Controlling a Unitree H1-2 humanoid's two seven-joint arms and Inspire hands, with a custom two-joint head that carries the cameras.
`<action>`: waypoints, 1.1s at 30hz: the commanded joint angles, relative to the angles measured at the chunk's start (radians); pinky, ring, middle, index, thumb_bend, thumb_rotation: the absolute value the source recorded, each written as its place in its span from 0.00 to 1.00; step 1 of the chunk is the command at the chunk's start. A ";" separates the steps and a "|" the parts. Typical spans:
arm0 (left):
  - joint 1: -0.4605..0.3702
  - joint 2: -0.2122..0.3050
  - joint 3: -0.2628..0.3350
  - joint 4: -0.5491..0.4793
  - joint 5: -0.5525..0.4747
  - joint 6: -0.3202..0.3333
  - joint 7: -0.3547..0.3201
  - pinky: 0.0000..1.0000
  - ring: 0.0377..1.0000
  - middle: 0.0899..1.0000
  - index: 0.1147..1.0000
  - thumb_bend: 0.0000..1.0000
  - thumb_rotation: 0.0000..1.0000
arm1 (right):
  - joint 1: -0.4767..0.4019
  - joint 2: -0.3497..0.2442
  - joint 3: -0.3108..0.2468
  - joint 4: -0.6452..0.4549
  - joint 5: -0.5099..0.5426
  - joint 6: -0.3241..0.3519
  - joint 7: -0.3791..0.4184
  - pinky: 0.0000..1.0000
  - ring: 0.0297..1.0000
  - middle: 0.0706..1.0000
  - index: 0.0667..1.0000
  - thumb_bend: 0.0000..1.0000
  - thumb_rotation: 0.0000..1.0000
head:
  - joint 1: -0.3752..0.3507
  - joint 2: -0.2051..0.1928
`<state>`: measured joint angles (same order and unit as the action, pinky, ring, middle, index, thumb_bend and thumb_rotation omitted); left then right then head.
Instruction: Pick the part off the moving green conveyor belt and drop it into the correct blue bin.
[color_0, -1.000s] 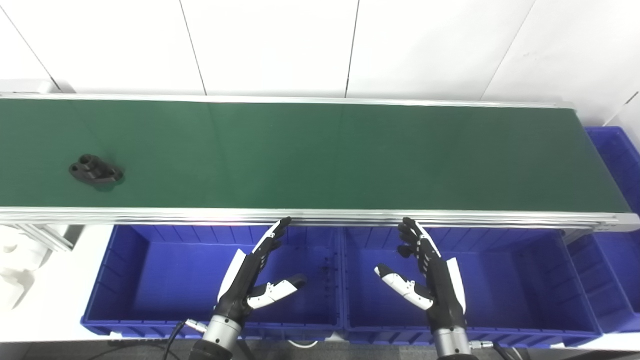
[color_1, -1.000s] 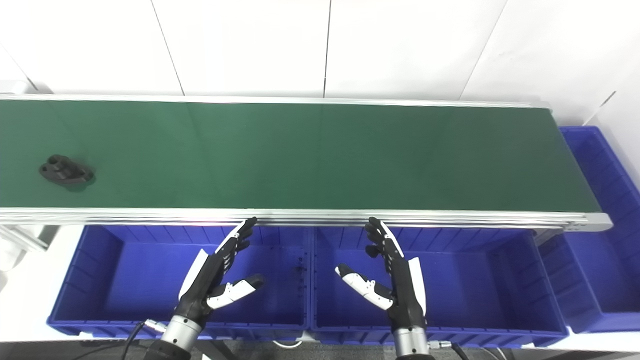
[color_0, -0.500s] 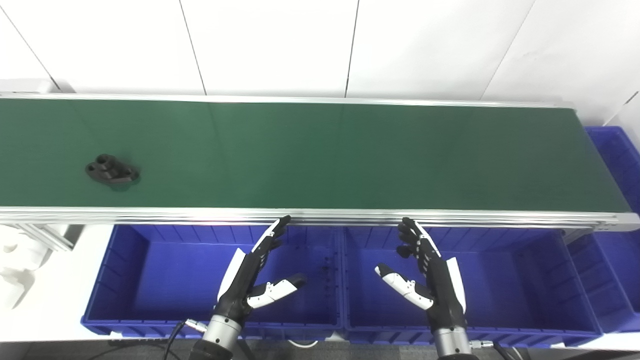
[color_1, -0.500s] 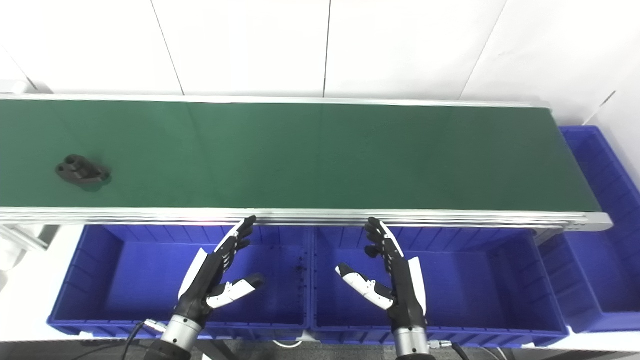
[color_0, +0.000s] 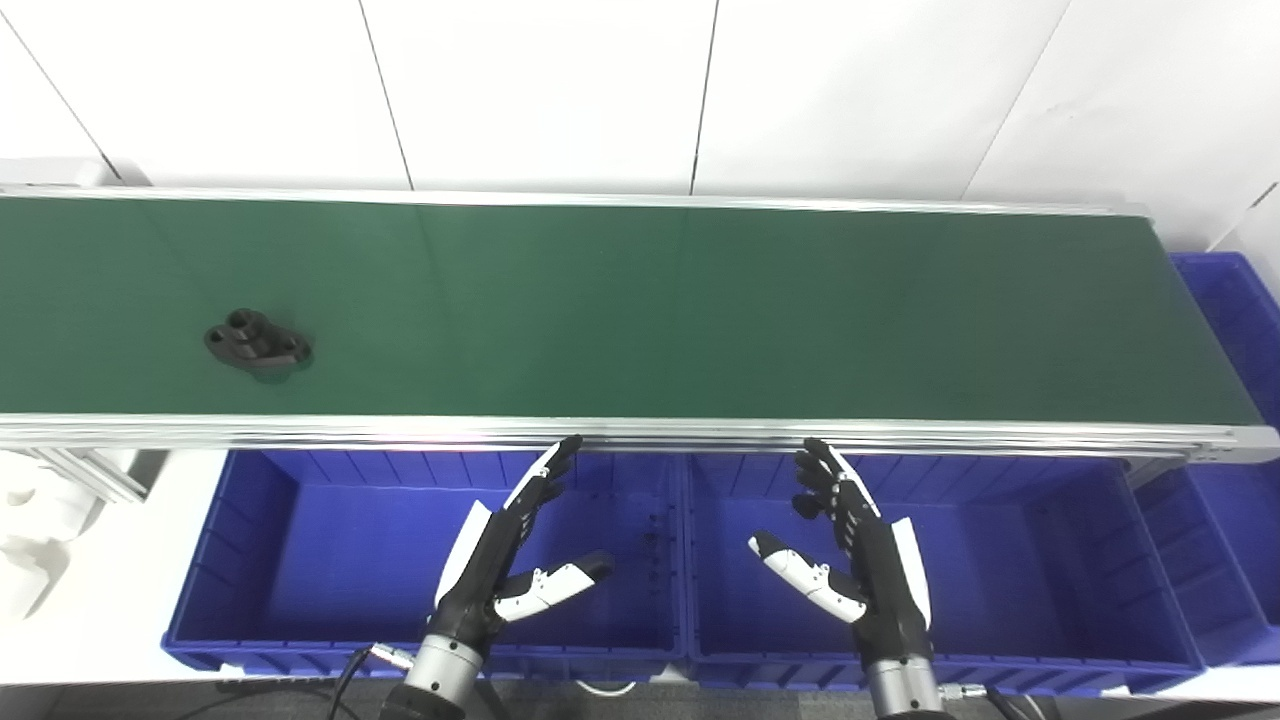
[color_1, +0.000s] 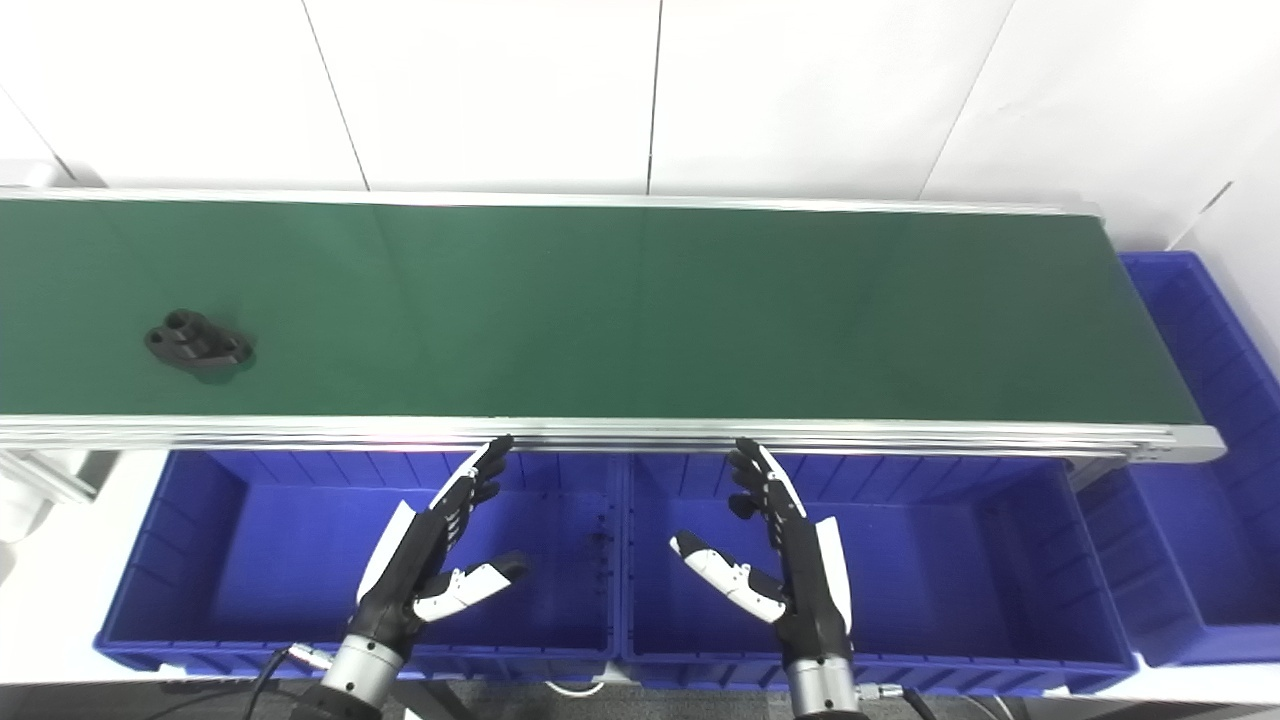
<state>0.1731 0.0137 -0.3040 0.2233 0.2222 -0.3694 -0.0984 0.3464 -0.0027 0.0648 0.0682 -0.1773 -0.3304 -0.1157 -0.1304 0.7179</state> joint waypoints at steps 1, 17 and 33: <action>-0.006 -0.004 -0.001 -0.023 -0.014 -0.030 -0.001 0.93 0.96 0.97 0.92 0.60 0.63 | -0.006 0.000 -0.001 -0.013 0.004 -0.053 -0.001 0.84 0.86 0.86 0.88 0.75 0.45 | 0.003 -0.001; -0.017 -0.007 0.001 -0.002 0.007 -0.051 0.016 0.91 0.95 0.96 0.92 0.60 0.62 | -0.015 -0.002 -0.003 -0.006 -0.010 -0.051 -0.005 0.83 0.85 0.85 0.88 0.75 0.46 | 0.003 0.001; -0.017 -0.006 0.003 -0.006 0.001 -0.038 0.010 0.92 0.95 0.97 0.92 0.61 0.61 | -0.015 0.000 -0.003 -0.006 -0.010 -0.049 -0.007 0.84 0.85 0.85 0.88 0.73 0.45 | 0.002 0.003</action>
<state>0.1730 0.0135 -0.3027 0.2344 0.2242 -0.3786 -0.0957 0.3413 -0.0026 0.0638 0.0779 -0.1867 -0.3305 -0.1169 -0.1289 0.7195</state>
